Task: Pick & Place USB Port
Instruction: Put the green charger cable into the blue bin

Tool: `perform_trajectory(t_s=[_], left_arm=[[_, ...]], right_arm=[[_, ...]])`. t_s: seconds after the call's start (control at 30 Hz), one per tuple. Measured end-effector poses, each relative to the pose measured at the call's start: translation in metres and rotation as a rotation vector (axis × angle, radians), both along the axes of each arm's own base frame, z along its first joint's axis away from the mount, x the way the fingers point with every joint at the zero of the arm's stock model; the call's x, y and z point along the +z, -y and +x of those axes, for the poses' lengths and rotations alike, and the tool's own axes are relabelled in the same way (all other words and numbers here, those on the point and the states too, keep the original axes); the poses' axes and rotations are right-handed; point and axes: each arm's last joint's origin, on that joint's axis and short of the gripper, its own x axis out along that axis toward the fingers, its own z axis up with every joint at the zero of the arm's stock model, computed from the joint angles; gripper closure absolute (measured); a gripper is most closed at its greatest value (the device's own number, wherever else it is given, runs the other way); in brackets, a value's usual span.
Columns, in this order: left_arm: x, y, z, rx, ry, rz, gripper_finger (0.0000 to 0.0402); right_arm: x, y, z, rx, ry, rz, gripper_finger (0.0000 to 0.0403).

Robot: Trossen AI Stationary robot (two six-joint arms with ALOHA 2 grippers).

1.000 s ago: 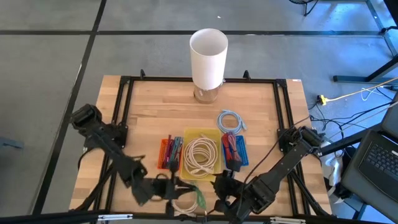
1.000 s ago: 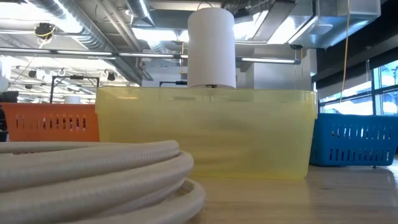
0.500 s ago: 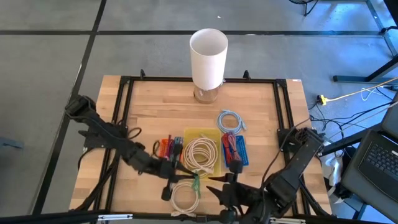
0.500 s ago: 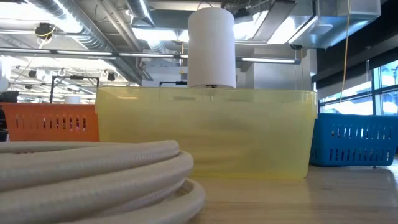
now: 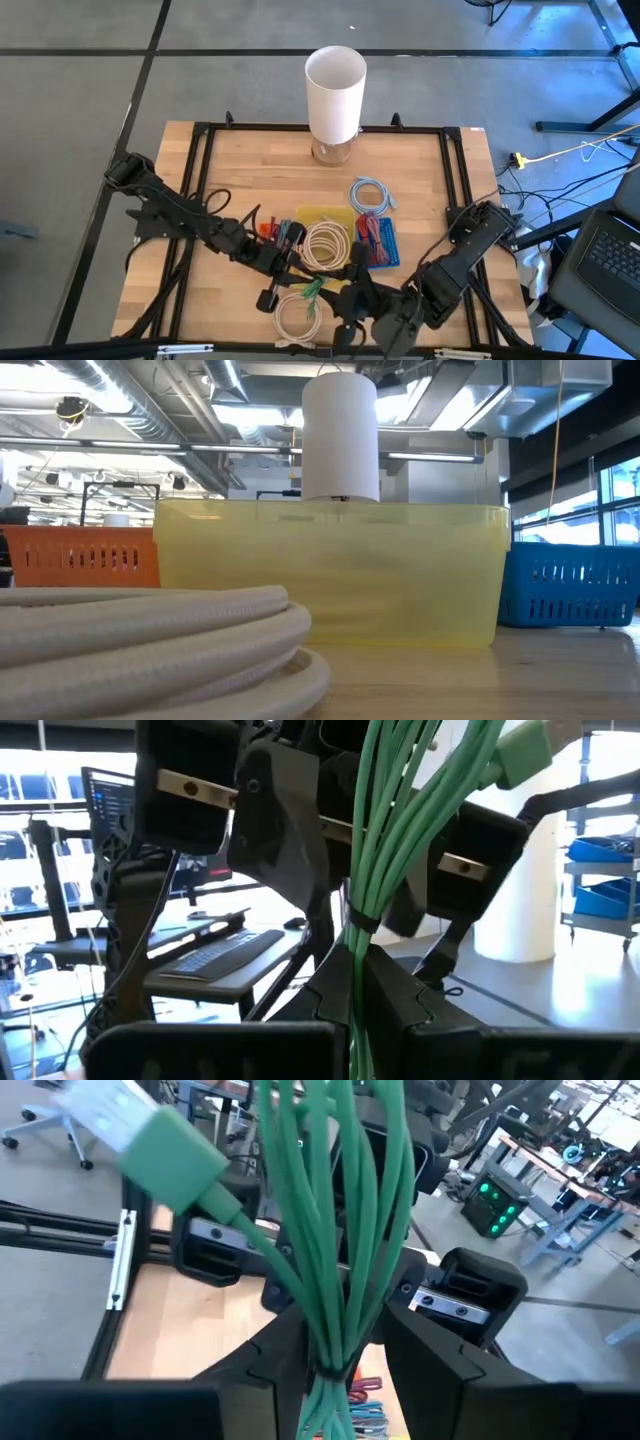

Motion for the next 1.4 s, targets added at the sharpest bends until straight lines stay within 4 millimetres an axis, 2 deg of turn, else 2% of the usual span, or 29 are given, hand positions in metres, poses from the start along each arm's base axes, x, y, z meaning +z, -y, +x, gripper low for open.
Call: perform_trajectory(t_s=[0.17, 0.33, 0.53, 0.67, 0.77, 0.9, 1.07, 1.13, 1.23, 1.4], left_arm=[[0.000, 0.000, 0.000, 0.003, 0.001, 0.005, 0.0396], [0.000, 0.000, 0.000, 0.007, 0.002, 0.009, 0.0395], [0.001, -0.001, 0.000, 0.033, 0.003, -0.021, 0.0373], [0.003, -0.001, -0.005, 0.068, -0.024, 0.004, 0.0331], [0.009, -0.001, -0.016, 0.105, -0.070, 0.031, 0.0289], [0.017, -0.010, -0.039, 0.310, -0.183, 0.072, 0.0239], [0.020, -0.025, -0.073, 0.677, -0.326, 0.083, 0.0207], [0.020, -0.029, -0.083, 0.771, -0.340, 0.051, 0.0205], [0.022, -0.029, -0.093, 0.776, -0.347, -0.010, 0.0206], [0.021, -0.024, -0.102, 0.745, -0.359, -0.013, 0.0210]], right_arm=[[0.000, 0.005, 0.004, -0.003, -0.003, 0.004, 0.0293], [0.000, 0.005, 0.004, 0.012, -0.013, -0.005, 0.0379], [0.010, 0.011, -0.002, -0.014, -0.027, -0.004, 0.0379], [0.015, 0.021, -0.020, -0.127, -0.064, 0.006, 0.0379], [0.017, 0.032, -0.039, -0.213, -0.081, 0.030, 0.0380], [0.015, 0.049, -0.066, -0.347, -0.119, 0.150, 0.0380], [0.010, 0.054, -0.064, -0.378, -0.202, 0.392, 0.0380], [0.004, 0.063, -0.057, -0.428, -0.228, 0.448, 0.0380], [-0.010, 0.077, -0.046, -0.511, -0.268, 0.471, 0.0380], [-0.052, 0.098, -0.035, -0.644, -0.435, 0.471, 0.0380]])
